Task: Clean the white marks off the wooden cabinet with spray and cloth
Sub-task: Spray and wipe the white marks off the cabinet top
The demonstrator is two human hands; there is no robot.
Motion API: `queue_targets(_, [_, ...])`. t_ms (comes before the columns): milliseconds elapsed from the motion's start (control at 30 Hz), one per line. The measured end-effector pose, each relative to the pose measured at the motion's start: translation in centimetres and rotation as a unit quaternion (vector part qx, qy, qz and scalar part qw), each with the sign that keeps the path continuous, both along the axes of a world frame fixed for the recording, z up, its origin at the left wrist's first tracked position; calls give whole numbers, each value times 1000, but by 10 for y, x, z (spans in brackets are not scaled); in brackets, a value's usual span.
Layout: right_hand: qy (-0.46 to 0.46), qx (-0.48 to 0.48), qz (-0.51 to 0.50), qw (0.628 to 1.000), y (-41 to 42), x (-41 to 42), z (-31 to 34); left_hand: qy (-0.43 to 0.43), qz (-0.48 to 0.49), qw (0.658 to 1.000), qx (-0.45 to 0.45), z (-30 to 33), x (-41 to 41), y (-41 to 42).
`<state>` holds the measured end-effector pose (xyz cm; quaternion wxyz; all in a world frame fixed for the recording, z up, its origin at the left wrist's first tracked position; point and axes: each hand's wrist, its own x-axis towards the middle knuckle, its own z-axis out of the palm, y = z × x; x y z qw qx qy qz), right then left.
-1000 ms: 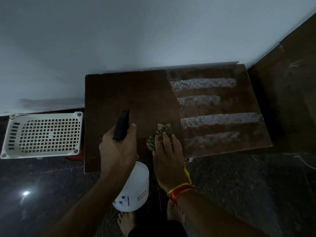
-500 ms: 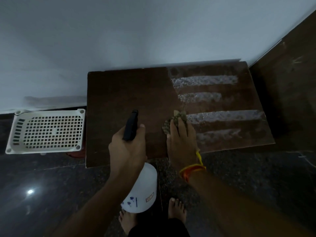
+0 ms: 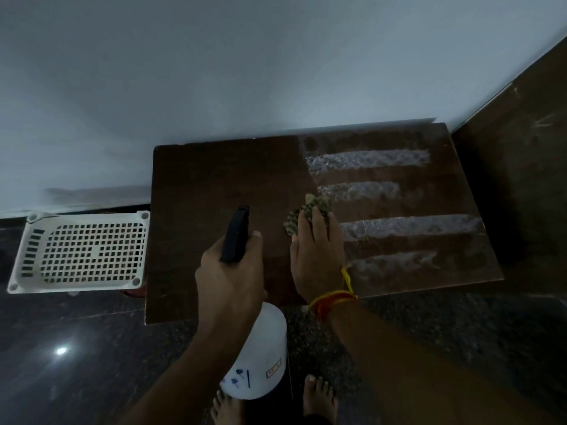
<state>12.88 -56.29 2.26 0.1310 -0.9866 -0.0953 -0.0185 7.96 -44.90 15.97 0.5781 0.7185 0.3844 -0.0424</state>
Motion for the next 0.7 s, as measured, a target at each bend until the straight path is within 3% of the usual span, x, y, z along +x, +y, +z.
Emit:
queue_targets(200, [-36,-2,14,999,14,58,-3,8,13,1000,-24,-9,9,-6])
queue_targets(500, [-21,-19,23,999,4,29,-3,2,17,1000,-20,-5,41,-4])
queue_targets(700, [-36,2,16,999,27,101,-5,-7,-1,1000,-22,-15,61,11])
